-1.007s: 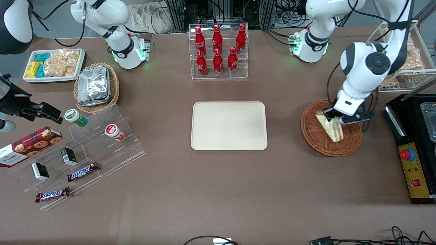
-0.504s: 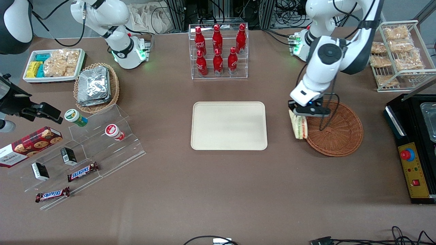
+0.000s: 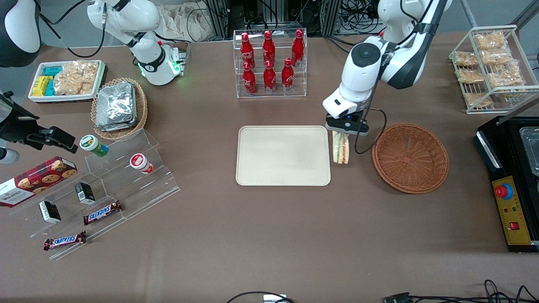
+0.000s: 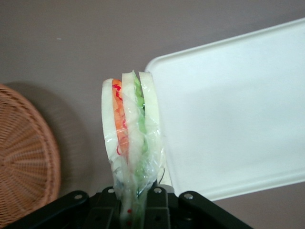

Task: Place sandwich from basket to tray

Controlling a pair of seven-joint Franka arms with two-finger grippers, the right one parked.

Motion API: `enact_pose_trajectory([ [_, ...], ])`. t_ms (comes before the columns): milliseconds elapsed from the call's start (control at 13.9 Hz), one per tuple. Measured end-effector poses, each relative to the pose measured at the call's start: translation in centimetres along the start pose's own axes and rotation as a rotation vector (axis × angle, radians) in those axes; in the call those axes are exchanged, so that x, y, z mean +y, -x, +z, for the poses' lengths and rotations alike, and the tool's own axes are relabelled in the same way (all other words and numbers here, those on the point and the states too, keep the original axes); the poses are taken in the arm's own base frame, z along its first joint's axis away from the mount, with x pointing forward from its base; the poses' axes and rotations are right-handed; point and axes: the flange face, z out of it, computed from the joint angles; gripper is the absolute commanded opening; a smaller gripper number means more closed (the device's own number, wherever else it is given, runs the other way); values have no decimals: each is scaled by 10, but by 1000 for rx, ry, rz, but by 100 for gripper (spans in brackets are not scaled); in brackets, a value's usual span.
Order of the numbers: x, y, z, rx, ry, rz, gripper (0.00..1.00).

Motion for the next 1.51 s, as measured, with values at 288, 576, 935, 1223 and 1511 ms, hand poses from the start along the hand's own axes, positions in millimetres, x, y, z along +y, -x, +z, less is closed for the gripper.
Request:
enact_pose_trajectory([
  [288,36,-7,15,-24,13,17,0],
  [576,71,-3,61,-72,-15,27,0],
  [935,91,-1,106,-119,1,27,0],
  [1223,93,-5,117,-132,9,19,0],
  [1511,92,-3,121,-135,0,7,37],
])
